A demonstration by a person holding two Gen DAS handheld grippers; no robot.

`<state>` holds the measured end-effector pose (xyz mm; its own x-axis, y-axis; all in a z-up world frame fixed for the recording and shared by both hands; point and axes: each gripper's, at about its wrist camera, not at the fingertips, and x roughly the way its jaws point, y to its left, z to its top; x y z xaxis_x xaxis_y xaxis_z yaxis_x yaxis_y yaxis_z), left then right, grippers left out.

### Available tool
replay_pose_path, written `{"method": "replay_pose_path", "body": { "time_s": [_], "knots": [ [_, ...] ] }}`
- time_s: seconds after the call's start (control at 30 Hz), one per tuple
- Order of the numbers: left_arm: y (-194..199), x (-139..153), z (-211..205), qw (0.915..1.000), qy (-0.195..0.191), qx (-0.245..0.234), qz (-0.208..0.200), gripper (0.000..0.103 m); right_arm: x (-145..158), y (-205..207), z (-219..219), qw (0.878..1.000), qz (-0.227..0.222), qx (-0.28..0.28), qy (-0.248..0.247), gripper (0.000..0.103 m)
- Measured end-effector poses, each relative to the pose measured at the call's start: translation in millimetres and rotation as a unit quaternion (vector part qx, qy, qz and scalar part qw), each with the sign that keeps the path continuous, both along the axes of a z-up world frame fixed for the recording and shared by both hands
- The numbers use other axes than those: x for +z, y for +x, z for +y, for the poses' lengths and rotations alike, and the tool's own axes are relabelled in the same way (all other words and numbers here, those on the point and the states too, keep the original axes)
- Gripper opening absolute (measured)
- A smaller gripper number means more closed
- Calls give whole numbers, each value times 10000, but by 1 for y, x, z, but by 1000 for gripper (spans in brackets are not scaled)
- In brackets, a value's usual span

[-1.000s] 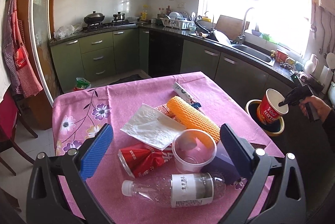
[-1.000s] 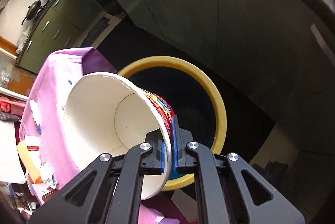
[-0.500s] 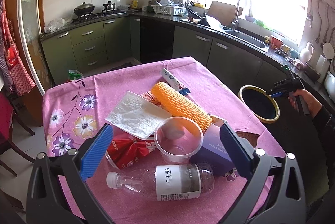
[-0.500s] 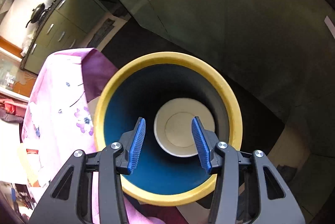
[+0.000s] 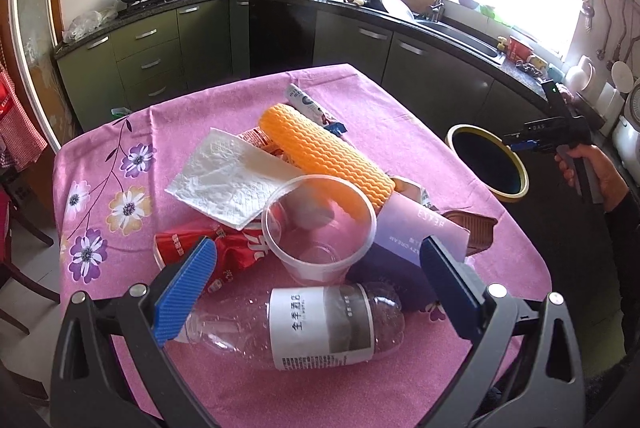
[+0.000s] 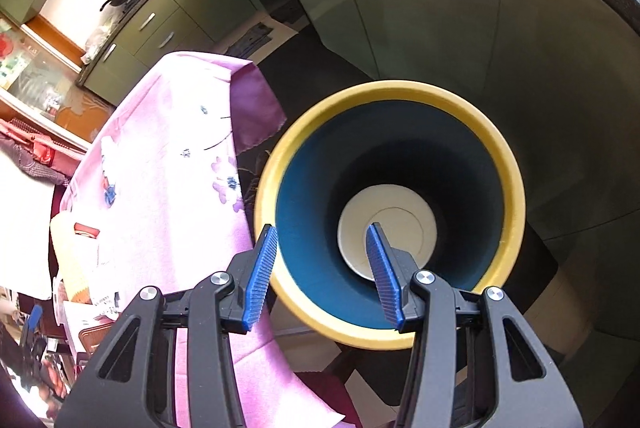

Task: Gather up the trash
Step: 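Grasp the clear plastic cup with the left gripper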

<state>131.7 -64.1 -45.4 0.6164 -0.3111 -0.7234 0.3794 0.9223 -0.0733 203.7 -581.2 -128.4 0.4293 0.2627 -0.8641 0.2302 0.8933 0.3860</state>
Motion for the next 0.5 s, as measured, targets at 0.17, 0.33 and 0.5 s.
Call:
{"method": "replay_pose_path", "body": {
  "time_s": [0.17, 0.33, 0.5],
  "knots": [
    [25, -9, -3, 9997, -48, -35, 224, 97, 4, 3, 12, 10000, -20, 50, -39, 47],
    [42, -7, -2, 9997, -18, 83, 209, 95, 3, 12, 17, 10000, -18, 85, -29, 47],
    [50, -9, -3, 9993, 31, 83, 365, 69, -4, 16, 19, 9999, 18, 128, 14, 47]
  ]
}}
